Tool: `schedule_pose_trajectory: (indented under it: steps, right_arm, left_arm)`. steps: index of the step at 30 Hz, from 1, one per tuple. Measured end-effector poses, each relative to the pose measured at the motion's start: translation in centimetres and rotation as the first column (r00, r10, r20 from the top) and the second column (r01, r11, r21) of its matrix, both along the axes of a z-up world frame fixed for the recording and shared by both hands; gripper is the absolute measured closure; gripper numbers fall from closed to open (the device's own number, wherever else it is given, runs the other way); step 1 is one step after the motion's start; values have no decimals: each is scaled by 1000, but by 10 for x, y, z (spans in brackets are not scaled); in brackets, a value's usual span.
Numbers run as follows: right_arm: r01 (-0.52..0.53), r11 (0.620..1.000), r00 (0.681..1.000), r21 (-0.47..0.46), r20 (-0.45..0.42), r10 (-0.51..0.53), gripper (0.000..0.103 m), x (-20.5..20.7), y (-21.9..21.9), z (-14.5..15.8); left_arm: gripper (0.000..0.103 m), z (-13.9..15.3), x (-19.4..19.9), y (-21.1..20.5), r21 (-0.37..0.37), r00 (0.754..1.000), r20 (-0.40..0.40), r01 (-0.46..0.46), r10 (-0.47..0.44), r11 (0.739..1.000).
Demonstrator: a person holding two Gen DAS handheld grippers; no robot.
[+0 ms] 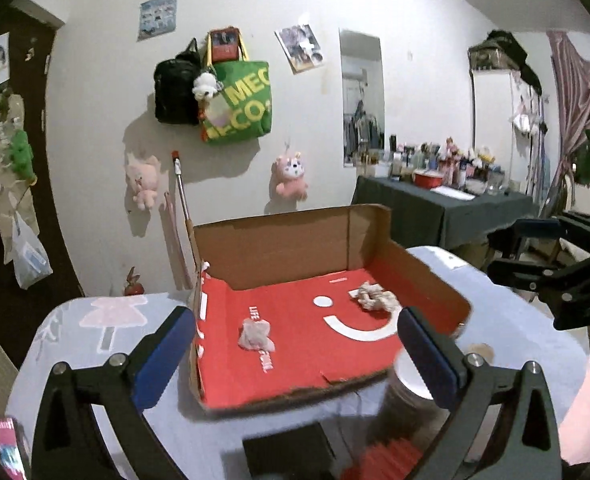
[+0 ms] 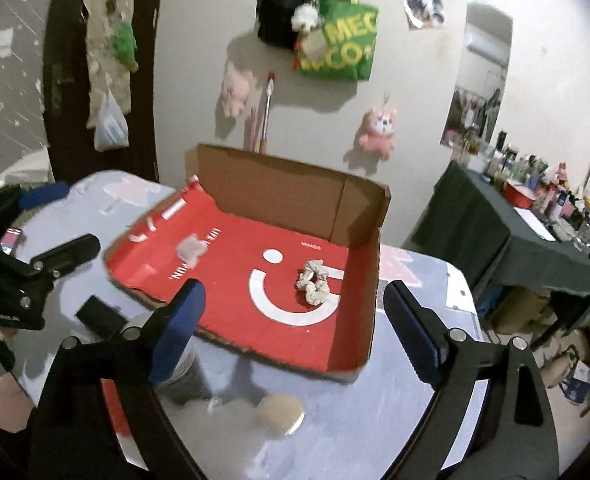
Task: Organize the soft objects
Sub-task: 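Open both tools to drop tissue and scrunchie in the box, then grasp the red mesh puff with the left tool while the right tool grasps the white bath puff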
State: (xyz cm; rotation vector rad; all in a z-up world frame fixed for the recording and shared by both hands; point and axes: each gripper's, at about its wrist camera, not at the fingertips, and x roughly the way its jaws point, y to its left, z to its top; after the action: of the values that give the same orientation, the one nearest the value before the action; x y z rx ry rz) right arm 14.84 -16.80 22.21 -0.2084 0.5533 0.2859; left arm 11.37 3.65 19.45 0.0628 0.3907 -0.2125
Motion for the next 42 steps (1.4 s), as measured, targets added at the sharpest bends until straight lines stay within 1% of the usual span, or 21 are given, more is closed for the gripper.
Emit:
schedule_pose_trajectory:
  steps: [4,8,11,17,21,24,28,32,40,42]
  right_arm:
    - [9,999,999,33,50,-11,8,-42,-3,-4]
    - [22,999,997,41,75,-25,7,-72,-3,-20]
    - [34,999,995,41,88,-38,7,-89,-3,-34]
    - [62,997,992,45,108,-67,7,-115,-3,-71]
    - [66,996,994,66,78,-71,7,-120,-6,-92]
    - [67,993,996,97,51,-72,7,-121,-11,-104]
    - [67,989,998,131,13,-69,7,-120,-16,-121]
    - [71,985,997,154,-20,-68,7,-118,-19,-137]
    - [59,974,998,220,-43,-51,7,-108,-25,-145]
    - [44,968,998,246,-49,-33,7,-104,-28,-146]
  left_arm:
    - [0,-10,-30,-1,-27,1000,17,-6,6,1000]
    - [0,-24,-54,-3,-58,1000,10,-4,5,998]
    - [0,-41,-67,-4,-71,1000,-8,-16,15,997]
    - [0,-77,-80,-18,-73,998,-63,4,-8,997]
    - [0,-96,-83,-24,-59,996,-91,9,-15,998]
    - [0,-106,-83,-26,-64,994,-109,12,-19,998]
    - [0,-116,-84,-28,-70,991,-128,15,-23,997]
    - [0,-123,-82,-31,-51,990,-141,11,-18,999]
    - [0,-128,-78,-32,-41,990,-141,8,-13,999]
    - [0,-128,-76,-33,-33,990,-137,16,-20,999]
